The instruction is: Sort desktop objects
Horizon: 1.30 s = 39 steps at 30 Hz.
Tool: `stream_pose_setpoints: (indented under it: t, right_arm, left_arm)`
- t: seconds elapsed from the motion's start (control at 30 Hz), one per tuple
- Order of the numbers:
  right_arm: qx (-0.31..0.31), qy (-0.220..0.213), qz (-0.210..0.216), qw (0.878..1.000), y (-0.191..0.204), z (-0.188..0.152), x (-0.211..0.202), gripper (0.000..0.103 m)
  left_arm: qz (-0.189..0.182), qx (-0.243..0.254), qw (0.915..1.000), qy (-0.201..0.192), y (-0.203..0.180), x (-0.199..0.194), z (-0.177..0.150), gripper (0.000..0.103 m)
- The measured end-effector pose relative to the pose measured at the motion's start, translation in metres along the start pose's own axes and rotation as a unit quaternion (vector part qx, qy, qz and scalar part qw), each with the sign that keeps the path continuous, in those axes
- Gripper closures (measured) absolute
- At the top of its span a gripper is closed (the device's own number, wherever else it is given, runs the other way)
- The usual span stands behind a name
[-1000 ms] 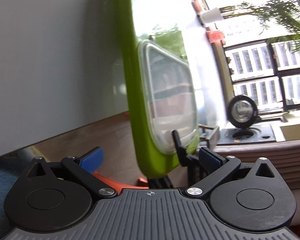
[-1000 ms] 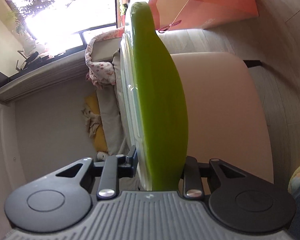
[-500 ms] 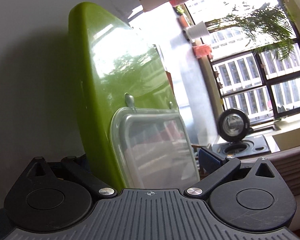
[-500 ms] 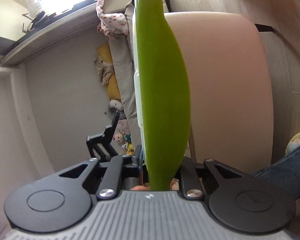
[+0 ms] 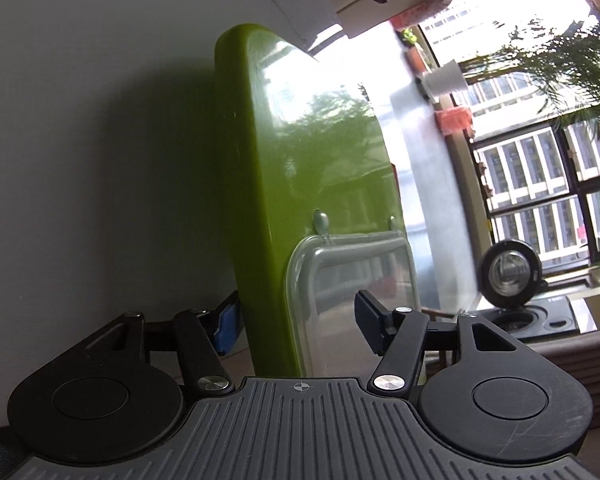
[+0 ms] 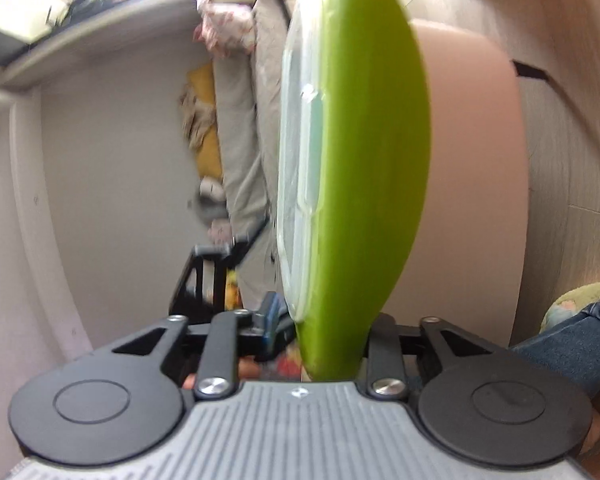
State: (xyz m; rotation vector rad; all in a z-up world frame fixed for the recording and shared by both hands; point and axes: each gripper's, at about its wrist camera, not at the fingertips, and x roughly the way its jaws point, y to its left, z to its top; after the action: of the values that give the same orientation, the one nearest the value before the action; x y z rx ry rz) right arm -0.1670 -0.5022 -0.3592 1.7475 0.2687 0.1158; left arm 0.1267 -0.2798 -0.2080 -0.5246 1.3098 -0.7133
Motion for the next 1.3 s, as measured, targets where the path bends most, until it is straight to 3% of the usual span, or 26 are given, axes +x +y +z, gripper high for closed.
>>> stream_pose_setpoints:
  t: [0.13, 0.17, 0.23, 0.3, 0.33, 0.37, 0.4, 0.47, 0.67, 0.8, 0.93, 1.17, 1.3]
  right_arm:
    - [0.062, -0.138, 0.024, 0.988, -0.017, -0.002, -0.013, 0.001]
    - [0.059, -0.180, 0.018, 0.982, -0.025, -0.006, -0.021, 0.000]
    - [0.035, -0.220, -0.019, 0.975, -0.027, -0.005, -0.015, 0.001]
    - [0.025, -0.242, -0.045, 0.969, -0.032, -0.003, -0.007, 0.010]
    - [0.029, -0.246, -0.051, 0.967, -0.035, -0.002, -0.003, 0.022]
    - [0.034, -0.243, -0.054, 0.968, -0.038, 0.000, 0.000, 0.048]
    - [0.034, -0.234, -0.044, 0.971, -0.041, 0.003, 0.003, 0.050]
    - [0.040, -0.212, -0.004, 0.976, -0.042, 0.009, 0.005, 0.067]
    - [0.043, -0.152, 0.041, 0.987, -0.016, 0.024, -0.002, 0.084]
    - [0.056, -0.097, 0.070, 0.991, -0.002, 0.031, -0.006, 0.085]
    - [0.070, -0.034, 0.116, 0.990, -0.002, 0.030, 0.003, 0.085]
    - [0.021, 0.051, 0.115, 0.992, 0.015, 0.023, 0.006, 0.085]
    - [0.002, 0.081, 0.121, 0.989, 0.032, 0.017, -0.027, 0.085]
  left_arm:
    - [-0.009, 0.009, 0.9999, 0.010, -0.002, 0.003, -0.007, 0.040]
    - [-0.012, 0.012, 0.9998, 0.010, -0.003, 0.003, -0.009, 0.039]
    - [-0.025, 0.015, 0.9995, 0.012, -0.006, 0.004, -0.011, 0.039]
    - [-0.034, 0.015, 0.9992, 0.014, -0.008, 0.002, -0.012, 0.034]
    - [-0.033, 0.017, 0.9993, 0.011, -0.009, 0.001, -0.011, 0.028]
    - [-0.032, 0.019, 0.9993, 0.008, -0.010, 0.000, -0.011, 0.023]
    - [-0.032, 0.019, 0.9993, 0.004, -0.010, -0.002, -0.010, 0.020]
    - [-0.035, 0.015, 0.9993, 0.000, -0.010, -0.006, -0.006, 0.014]
    - [-0.094, -0.001, 0.9956, 0.003, -0.007, -0.017, -0.001, 0.009]
    - [-0.130, -0.037, 0.9908, 0.010, 0.004, -0.010, 0.006, 0.007]
    - [-0.122, -0.071, 0.9896, 0.030, 0.012, 0.005, 0.014, 0.006]
    - [-0.160, -0.110, 0.9762, 0.097, 0.012, 0.040, 0.015, 0.006]
    - [-0.169, -0.111, 0.9766, 0.074, 0.007, 0.039, 0.015, 0.007]
